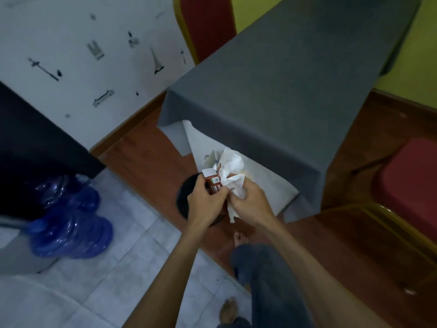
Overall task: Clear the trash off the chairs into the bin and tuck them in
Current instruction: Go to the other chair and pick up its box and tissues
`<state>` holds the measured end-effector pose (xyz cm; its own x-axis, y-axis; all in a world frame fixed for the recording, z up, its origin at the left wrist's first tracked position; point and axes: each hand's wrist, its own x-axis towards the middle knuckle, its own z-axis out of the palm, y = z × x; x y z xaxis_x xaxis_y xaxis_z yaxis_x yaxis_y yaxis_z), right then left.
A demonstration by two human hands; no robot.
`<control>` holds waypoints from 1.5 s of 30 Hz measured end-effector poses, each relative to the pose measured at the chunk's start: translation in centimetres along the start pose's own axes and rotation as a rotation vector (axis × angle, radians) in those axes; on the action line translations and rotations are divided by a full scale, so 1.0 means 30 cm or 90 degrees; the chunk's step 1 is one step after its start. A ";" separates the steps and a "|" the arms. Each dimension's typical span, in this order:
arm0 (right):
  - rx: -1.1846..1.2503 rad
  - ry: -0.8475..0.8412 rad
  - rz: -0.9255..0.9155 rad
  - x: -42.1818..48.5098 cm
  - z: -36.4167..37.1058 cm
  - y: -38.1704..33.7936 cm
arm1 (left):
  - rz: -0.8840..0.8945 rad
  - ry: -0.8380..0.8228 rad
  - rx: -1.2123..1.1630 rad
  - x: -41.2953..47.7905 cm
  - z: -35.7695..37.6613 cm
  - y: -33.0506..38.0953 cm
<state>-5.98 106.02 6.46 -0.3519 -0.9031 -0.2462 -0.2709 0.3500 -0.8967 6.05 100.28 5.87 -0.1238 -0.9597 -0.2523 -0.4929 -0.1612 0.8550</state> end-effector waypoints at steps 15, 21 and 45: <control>-0.101 -0.274 0.179 0.690 0.565 0.557 | -0.265 0.041 0.003 0.631 0.177 -0.736; -0.319 -0.398 0.183 0.815 0.667 0.823 | -0.338 -0.022 0.073 0.712 0.258 -0.966; -0.117 0.017 0.013 -0.135 -0.067 0.086 | 0.018 -0.126 0.121 -0.121 -0.010 -0.001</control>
<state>-7.05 111.07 5.87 -0.3813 -0.8895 -0.2518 -0.4220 0.4098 -0.8087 6.78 103.70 6.90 -0.2971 -0.8963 -0.3293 -0.6375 -0.0706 0.7672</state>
